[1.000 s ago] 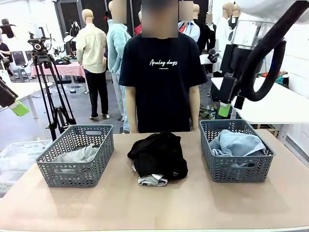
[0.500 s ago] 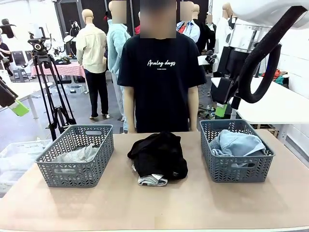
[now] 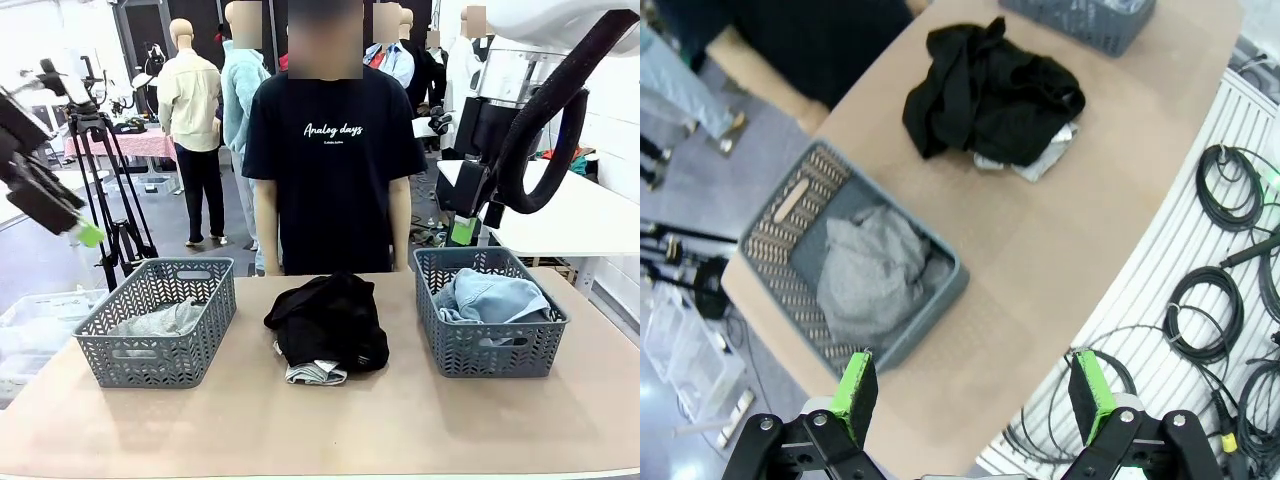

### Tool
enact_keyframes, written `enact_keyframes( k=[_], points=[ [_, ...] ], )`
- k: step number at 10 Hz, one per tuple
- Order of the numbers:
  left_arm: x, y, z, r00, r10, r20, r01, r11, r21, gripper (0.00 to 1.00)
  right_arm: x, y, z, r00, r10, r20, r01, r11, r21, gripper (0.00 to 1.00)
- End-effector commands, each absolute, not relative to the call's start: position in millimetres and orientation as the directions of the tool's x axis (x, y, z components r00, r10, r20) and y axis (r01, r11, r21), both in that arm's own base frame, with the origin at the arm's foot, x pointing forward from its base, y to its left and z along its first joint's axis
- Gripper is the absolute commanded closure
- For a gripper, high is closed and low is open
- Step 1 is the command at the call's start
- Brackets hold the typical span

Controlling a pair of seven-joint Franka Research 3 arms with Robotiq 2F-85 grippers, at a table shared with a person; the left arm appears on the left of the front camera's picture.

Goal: Sort the tops and bottoms.
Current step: Lift clothes from the center of the table with your left hand.

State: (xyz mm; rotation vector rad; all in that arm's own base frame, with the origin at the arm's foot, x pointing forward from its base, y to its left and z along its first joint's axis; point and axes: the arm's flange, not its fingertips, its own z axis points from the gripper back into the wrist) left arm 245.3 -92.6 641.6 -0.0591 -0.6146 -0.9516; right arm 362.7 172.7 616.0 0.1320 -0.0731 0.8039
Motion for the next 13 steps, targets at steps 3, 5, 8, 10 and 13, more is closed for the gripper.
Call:
enact_keyframes(
  k=[3, 5, 8, 10, 13],
  points=[
    [298, -113, 576, 0.311, -0.765, 0.564, 0.861, 0.478, 0.173, 0.00, 360, 170, 616, 0.693, 0.714, 0.105, -0.721, 0.687, 0.088, 0.00],
    [292, -109, 588, 0.310, -0.759, 0.572, 0.834, 0.506, 0.219, 0.00, 360, 170, 616, 0.693, 0.714, 0.105, -0.721, 0.687, 0.088, 0.00],
    [293, -118, 574, 0.332, -0.764, 0.554, 0.847, 0.500, 0.182, 0.00, 360, 170, 616, 0.693, 0.714, 0.105, -0.721, 0.687, 0.088, 0.00],
    [295, -118, 575, 0.330, -0.763, 0.556, 0.844, 0.502, 0.189, 0.00, 360, 170, 616, 0.693, 0.714, 0.105, -0.721, 0.687, 0.088, 0.00],
    [377, -161, 524, 0.230, -0.804, 0.548, 0.932, 0.344, 0.115, 0.00, 360, 170, 616, 0.693, 0.714, 0.105, -0.721, 0.687, 0.088, 0.00]
  ],
)
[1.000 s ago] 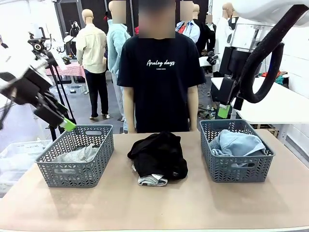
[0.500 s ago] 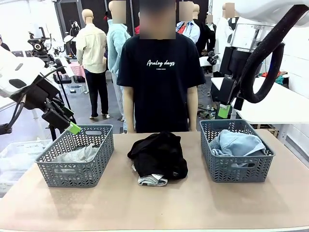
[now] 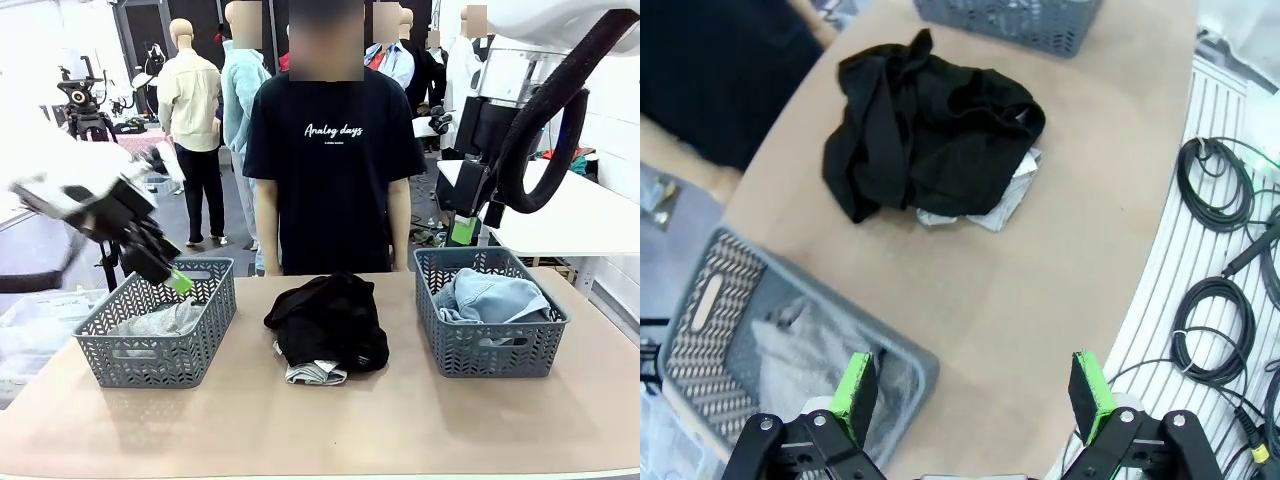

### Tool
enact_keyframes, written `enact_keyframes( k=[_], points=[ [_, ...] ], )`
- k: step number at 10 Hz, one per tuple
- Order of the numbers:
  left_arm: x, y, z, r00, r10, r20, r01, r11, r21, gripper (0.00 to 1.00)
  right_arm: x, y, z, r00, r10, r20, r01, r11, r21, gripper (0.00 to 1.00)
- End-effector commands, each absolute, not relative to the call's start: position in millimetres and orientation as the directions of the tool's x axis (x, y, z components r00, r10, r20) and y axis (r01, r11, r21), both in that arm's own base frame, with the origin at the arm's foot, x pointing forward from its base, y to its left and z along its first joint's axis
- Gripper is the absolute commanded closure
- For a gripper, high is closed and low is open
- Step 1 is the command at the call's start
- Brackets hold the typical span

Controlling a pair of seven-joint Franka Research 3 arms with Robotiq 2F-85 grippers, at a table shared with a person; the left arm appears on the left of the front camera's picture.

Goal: Sort the tops and bottoms.
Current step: Lift clothes from the center of the table with your left hand.

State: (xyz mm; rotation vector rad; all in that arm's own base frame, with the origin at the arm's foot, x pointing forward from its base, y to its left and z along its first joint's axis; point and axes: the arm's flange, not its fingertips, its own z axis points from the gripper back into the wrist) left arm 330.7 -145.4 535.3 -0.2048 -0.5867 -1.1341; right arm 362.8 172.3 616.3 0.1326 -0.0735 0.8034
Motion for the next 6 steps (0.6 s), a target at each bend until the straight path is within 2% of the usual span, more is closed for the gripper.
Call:
enact_keyframes(
  k=[1, 3, 6],
  points=[
    [402, -177, 510, 0.218, -0.824, 0.522, 0.943, 0.317, 0.106, 0.00, 360, 170, 616, 0.693, 0.714, 0.105, -0.721, 0.687, 0.088, 0.00],
    [444, -197, 484, 0.197, -0.835, 0.514, 0.958, 0.274, 0.078, 0.00, 360, 170, 616, 0.693, 0.714, 0.105, -0.721, 0.687, 0.088, 0.00],
    [464, -199, 468, 0.176, -0.818, 0.548, 0.964, 0.255, 0.071, 0.00, 360, 170, 616, 0.693, 0.714, 0.105, -0.721, 0.687, 0.088, 0.00]
  ],
)
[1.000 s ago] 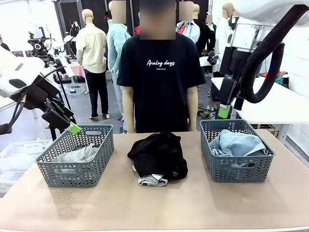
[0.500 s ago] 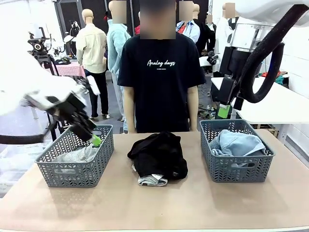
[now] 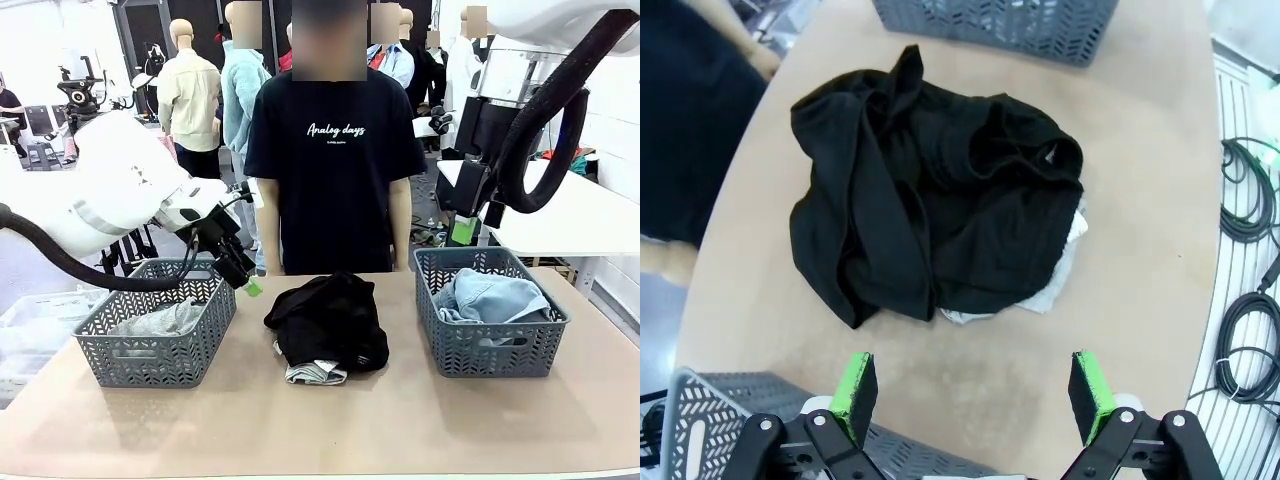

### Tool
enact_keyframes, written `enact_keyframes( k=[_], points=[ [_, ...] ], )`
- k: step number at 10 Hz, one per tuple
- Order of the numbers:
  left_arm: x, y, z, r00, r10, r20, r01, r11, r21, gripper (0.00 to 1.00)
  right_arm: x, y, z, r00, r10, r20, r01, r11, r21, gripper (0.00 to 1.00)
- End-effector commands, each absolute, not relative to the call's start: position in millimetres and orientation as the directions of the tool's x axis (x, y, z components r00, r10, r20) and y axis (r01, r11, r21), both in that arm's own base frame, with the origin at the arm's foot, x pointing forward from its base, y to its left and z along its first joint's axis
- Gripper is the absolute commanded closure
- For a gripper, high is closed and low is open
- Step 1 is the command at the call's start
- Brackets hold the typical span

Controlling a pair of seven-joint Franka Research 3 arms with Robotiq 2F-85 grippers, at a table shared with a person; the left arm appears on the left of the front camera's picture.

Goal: Sort the tops and bottoms.
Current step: Lift clothes from the center of the table with your left hand.

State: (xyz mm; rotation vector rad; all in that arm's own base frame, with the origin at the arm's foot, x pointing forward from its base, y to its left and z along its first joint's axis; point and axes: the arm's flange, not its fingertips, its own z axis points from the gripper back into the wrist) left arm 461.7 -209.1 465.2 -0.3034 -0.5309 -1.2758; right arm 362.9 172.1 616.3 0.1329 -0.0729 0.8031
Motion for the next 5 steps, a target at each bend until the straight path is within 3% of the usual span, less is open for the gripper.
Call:
enact_keyframes(
  k=[1, 4, 5],
  points=[
    [447, -192, 479, 0.219, -0.808, 0.547, 0.958, 0.284, 0.036, 0.00, 360, 170, 616, 0.693, 0.714, 0.105, -0.721, 0.687, 0.088, 0.00],
    [461, -204, 471, 0.206, -0.821, 0.533, 0.957, 0.283, 0.066, 0.00, 360, 170, 616, 0.693, 0.714, 0.105, -0.721, 0.687, 0.088, 0.00],
    [434, -203, 482, 0.127, -0.816, 0.565, 0.954, 0.256, 0.155, 0.00, 360, 170, 616, 0.693, 0.714, 0.105, -0.721, 0.687, 0.088, 0.00]
  ],
)
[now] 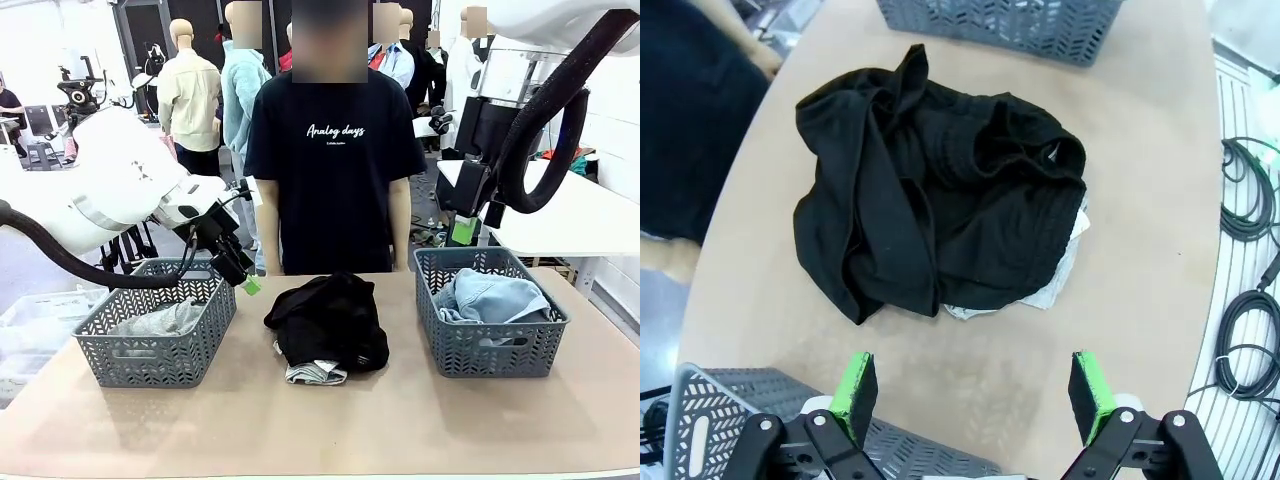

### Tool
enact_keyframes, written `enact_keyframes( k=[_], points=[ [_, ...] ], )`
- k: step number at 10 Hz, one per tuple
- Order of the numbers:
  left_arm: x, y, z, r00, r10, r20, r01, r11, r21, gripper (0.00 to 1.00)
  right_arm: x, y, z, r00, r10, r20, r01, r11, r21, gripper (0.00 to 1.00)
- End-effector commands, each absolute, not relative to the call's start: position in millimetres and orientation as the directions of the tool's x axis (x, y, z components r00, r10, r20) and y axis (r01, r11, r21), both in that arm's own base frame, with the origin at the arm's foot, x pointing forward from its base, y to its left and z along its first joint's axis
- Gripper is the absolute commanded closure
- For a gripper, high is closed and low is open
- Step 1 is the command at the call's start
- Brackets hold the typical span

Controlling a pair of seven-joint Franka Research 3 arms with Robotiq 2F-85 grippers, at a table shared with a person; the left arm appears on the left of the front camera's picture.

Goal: Sort the tops and bottoms.
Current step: Lift clothes from the center of the table with your left hand.

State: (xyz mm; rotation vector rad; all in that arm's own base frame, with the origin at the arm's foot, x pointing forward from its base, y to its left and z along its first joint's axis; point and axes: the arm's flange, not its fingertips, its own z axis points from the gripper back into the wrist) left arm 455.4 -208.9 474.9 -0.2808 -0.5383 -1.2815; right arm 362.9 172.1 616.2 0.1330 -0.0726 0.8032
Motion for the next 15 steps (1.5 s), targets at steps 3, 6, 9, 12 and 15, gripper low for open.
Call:
enact_keyframes(
  k=[3, 6, 9, 12, 15],
  points=[
    [479, -223, 460, 0.047, -0.800, 0.598, 0.957, 0.208, 0.203, 0.00, 360, 170, 616, 0.693, 0.714, 0.105, -0.721, 0.687, 0.088, 0.00],
    [528, -251, 423, 0.044, -0.799, 0.600, 0.959, 0.203, 0.200, 0.00, 360, 170, 616, 0.693, 0.714, 0.105, -0.721, 0.687, 0.088, 0.00],
    [558, -269, 401, 0.018, -0.775, 0.631, 0.956, 0.199, 0.217, 0.00, 360, 170, 616, 0.693, 0.714, 0.105, -0.721, 0.687, 0.088, 0.00],
    [573, -274, 382, 0.067, -0.809, 0.585, 0.958, 0.215, 0.188, 0.00, 360, 170, 616, 0.693, 0.714, 0.105, -0.721, 0.687, 0.088, 0.00],
    [583, -282, 364, 0.113, -0.793, 0.599, 0.972, 0.212, 0.098, 0.00, 360, 170, 616, 0.693, 0.714, 0.105, -0.721, 0.687, 0.088, 0.00]
  ],
)
